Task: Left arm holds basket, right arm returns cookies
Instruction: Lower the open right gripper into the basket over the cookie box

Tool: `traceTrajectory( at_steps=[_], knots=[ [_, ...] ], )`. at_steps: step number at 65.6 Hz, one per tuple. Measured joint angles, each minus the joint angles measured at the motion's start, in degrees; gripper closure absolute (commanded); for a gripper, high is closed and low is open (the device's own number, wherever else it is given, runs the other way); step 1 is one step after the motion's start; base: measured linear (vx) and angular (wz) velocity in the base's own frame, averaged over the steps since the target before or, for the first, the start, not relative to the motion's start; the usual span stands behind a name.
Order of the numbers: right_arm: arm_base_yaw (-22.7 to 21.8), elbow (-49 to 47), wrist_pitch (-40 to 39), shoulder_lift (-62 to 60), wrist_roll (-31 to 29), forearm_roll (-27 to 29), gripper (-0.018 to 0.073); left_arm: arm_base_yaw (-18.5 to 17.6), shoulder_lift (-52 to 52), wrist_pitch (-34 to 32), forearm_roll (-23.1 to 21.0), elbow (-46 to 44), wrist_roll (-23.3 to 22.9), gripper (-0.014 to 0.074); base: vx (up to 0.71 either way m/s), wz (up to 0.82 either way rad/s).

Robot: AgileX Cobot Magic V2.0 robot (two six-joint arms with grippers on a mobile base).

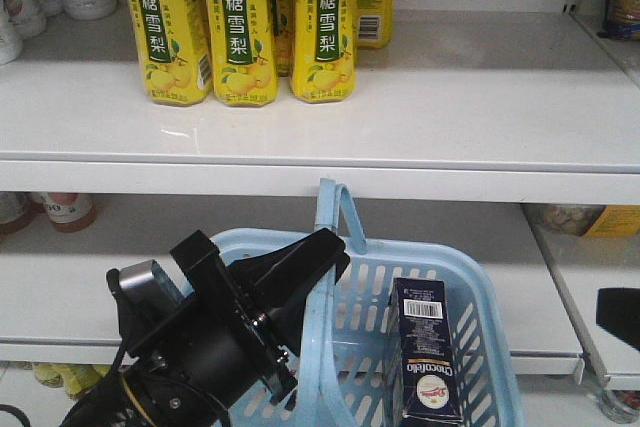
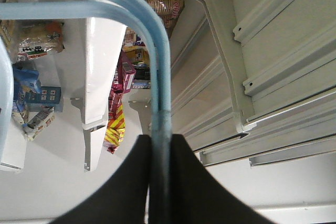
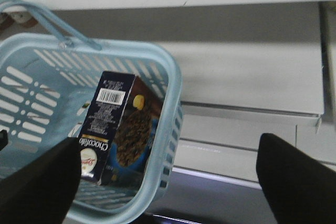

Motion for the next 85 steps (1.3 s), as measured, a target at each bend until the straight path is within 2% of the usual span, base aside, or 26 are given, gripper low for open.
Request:
traceTrajectory(
  at_steps=[17,30,66,73,85],
  knots=[
    [5.1,-1.6,2.5,7.4,0.8,7.0,-0.0034,0.0,0.0,0.0,0.0,0.0,0.0,0.0599,0.00,0.00],
    [9.3,-4.9,4.1,14.0,2.0,9.0,-0.0034,0.0,0.0,0.0,0.0,0.0,0.0,0.0599,0.00,0.00],
    [17.4,-9.0,2.5,28.8,6.5,9.1,-0.0034,0.0,0.0,0.0,0.0,0.0,0.0,0.0599,0.00,0.00],
    [19.4,-9.0,1.2,30.7,7.7,7.6,-0.0034,0.0,0.0,0.0,0.0,0.0,0.0,0.0599,0.00,0.00],
    [20.1,-9.0,0.8,33.0,8.2,4.7,-0.0034,0.0,0.0,0.0,0.0,0.0,0.0,0.0599,0.00,0.00]
  ],
)
